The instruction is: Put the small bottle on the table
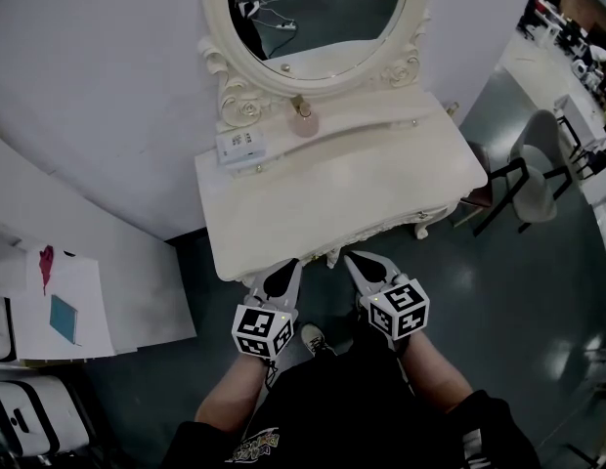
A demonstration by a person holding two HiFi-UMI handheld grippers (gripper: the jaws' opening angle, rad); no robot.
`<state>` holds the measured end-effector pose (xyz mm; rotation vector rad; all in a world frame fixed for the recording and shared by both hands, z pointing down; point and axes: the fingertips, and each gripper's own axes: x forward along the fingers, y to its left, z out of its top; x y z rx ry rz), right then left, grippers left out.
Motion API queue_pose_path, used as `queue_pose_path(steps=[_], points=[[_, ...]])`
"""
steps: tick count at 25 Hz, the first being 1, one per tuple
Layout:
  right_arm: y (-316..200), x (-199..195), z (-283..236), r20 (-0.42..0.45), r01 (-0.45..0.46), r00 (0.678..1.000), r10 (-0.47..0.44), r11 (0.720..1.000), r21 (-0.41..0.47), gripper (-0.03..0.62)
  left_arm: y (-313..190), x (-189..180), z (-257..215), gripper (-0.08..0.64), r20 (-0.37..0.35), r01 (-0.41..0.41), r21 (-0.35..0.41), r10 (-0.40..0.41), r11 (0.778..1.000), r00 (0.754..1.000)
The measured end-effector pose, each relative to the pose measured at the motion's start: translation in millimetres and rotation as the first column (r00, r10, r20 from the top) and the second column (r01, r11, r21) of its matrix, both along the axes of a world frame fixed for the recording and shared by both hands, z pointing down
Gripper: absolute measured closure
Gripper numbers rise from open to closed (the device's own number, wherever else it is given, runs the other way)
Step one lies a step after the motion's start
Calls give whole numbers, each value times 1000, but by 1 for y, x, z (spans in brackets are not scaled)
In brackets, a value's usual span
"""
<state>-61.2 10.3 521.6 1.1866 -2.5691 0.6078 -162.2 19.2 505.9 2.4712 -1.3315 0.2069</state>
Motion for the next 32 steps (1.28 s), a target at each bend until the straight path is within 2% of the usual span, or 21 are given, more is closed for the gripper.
queue_pose_path(steps=[32], points=[[-9,-26,17,-22,56,998,-57,998,-35,565,-4,-25,15,560,-16,48,-34,-48,998,999]])
